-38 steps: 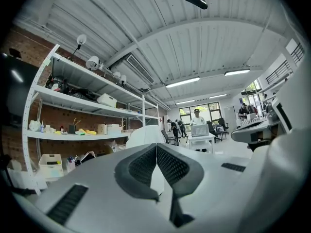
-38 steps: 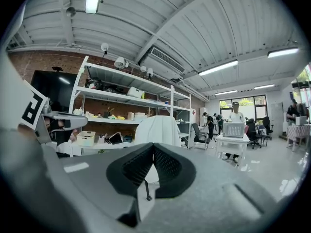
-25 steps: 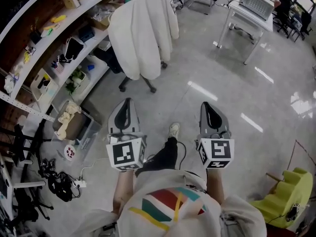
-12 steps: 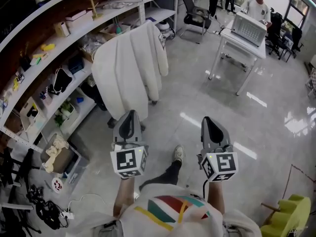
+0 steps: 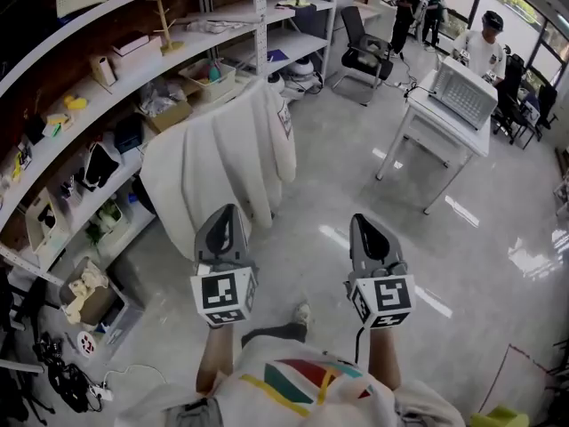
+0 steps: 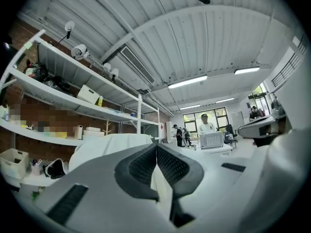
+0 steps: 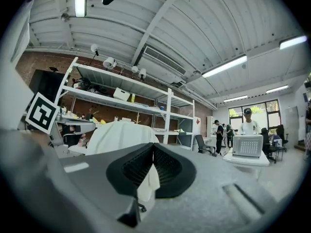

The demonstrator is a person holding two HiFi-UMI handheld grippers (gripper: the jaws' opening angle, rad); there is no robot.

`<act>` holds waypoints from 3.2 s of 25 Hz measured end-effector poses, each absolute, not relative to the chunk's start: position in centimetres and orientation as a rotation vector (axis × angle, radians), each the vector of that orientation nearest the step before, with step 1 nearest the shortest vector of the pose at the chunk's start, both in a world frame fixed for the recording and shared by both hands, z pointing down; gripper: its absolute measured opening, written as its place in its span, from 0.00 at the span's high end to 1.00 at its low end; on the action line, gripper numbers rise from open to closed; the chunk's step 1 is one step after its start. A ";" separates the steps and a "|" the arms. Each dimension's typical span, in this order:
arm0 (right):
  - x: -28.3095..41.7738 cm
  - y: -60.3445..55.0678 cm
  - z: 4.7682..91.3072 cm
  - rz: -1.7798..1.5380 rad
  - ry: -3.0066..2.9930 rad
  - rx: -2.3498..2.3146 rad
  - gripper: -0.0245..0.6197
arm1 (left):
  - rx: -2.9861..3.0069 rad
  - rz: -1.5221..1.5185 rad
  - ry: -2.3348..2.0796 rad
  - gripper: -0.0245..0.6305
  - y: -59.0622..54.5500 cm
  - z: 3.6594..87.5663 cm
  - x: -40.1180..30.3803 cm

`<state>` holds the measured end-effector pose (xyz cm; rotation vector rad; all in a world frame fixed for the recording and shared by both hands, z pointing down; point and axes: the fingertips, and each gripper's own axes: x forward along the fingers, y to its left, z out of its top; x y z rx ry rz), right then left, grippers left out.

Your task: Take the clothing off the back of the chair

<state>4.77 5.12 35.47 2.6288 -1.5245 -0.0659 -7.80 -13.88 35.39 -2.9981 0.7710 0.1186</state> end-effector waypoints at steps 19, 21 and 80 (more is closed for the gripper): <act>16.3 -8.4 35.0 -0.034 -1.940 2.296 0.95 | -2.728 0.118 1.278 0.94 -22.0 30.5 -2.2; 17.0 -9.9 34.7 -0.047 -1.995 2.240 0.95 | -2.696 0.092 1.357 0.94 -22.5 30.8 -2.5; 27.4 -33.2 34.6 -0.082 -2.346 1.766 0.72 | -2.518 -0.014 1.875 0.69 -36.8 34.9 -11.3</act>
